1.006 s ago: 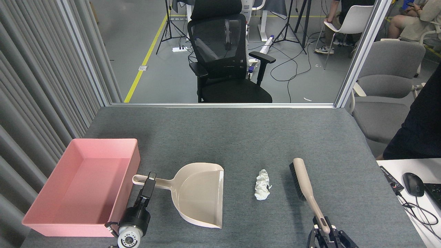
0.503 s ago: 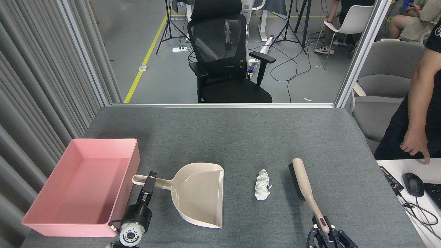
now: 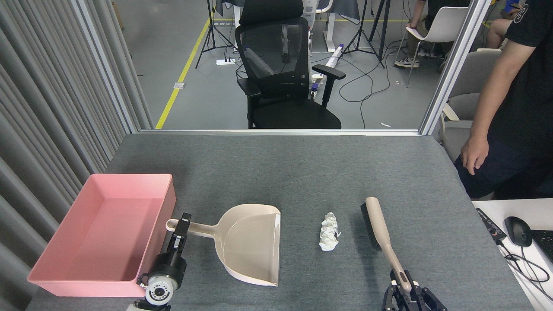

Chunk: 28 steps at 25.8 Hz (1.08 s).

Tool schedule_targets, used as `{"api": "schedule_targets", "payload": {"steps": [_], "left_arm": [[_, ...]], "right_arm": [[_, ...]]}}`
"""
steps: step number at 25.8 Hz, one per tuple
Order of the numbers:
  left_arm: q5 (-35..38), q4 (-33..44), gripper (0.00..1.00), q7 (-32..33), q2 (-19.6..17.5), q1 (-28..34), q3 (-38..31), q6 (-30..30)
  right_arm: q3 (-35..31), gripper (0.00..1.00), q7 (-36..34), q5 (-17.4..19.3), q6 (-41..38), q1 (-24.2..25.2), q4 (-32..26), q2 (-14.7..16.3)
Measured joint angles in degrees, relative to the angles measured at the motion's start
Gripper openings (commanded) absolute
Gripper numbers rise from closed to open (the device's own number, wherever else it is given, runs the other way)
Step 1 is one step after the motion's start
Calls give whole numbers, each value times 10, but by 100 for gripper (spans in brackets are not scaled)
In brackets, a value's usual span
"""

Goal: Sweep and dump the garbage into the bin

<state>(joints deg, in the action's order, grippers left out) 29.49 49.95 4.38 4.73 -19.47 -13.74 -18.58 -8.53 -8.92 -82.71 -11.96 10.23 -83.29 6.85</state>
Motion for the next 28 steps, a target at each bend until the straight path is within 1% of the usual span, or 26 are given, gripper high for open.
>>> {"api": "schedule_targets", "payload": {"steps": [2, 7, 10, 16, 22, 28], "left_arm": [[0, 0, 42, 16, 2, 0, -10, -7], [1, 0, 36, 33, 4, 0, -25, -22], [2, 0, 35, 39, 4, 0, -27, -29], [3, -3, 21, 53, 4, 0, -28, -40], [2, -8, 18, 62, 5, 0, -33, -54], [3, -10, 17, 64, 8, 2, -36, -67]], "right_arm": [[0, 13, 0, 0, 0, 0, 0, 0], [0, 14, -1, 0, 0, 0, 0, 0], [0, 14, -1, 0, 0, -1, 0, 0], [0, 14, -2, 0, 0, -1, 0, 0], [3, 5, -2, 0, 0, 0, 1, 1], [13, 4, -2, -1, -1, 0, 3, -4]]}}
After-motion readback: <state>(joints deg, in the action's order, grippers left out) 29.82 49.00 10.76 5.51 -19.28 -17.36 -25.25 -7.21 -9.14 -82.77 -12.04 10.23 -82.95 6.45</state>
